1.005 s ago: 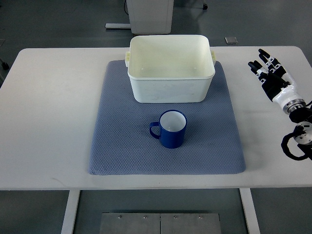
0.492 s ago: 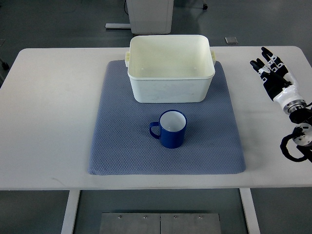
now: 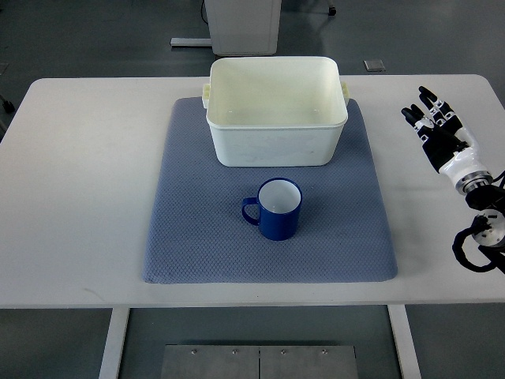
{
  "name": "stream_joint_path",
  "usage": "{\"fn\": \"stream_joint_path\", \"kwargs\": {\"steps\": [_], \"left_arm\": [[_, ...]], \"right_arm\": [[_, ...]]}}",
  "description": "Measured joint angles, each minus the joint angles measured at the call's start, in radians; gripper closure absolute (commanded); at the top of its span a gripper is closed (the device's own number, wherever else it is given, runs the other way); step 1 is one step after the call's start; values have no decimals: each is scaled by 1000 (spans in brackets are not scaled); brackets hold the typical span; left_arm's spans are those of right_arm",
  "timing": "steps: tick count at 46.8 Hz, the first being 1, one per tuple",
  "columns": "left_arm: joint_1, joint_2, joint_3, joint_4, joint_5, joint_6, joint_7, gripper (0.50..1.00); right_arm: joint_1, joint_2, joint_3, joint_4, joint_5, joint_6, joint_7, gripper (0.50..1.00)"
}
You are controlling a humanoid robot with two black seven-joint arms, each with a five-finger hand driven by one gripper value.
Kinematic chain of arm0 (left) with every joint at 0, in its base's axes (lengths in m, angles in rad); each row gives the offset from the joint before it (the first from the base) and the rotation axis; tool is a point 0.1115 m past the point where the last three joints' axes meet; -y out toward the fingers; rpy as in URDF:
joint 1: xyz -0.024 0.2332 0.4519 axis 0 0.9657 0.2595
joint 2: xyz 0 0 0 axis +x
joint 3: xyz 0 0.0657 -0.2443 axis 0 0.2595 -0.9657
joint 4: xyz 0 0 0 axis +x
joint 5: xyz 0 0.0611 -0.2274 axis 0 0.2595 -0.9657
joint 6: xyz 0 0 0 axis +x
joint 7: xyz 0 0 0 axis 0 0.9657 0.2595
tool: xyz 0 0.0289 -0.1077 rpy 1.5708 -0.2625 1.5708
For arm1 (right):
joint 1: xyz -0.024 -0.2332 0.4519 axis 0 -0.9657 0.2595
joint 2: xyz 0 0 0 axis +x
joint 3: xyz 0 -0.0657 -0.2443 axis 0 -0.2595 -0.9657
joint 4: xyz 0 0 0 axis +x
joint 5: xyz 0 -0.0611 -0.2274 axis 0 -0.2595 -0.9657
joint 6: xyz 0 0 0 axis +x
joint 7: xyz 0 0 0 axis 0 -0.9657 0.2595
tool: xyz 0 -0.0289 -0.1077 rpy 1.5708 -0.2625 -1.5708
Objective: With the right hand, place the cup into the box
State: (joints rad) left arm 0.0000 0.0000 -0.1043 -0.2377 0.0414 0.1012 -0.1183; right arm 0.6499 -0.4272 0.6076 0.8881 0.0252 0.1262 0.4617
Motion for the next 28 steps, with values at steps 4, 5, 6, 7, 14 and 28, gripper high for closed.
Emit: {"fn": "stream_joint_path", "kwargs": {"steps": [4,5,6,7,14,28], "left_arm": [[0,0,0,0,0,0,0,500],[0,0,0,0,0,0,0,500],[0,0,0,0,0,0,0,500],[0,0,0,0,0,0,0,500],[0,0,0,0,0,0,0,500],[0,0,0,0,0,0,0,500]], "right_arm": [[-19,-29,0,50,0,-7,27,500],[-22,-33,0,56,0,-11,36,500],[-24,-37,0,62,0,-15,45,500],[-26,-39,0,67,0,-19,57,500],[-35,-43,-6,80,-1,-29,113,500],[-97,-95,-8,170,-1,-30,137,500]]}}
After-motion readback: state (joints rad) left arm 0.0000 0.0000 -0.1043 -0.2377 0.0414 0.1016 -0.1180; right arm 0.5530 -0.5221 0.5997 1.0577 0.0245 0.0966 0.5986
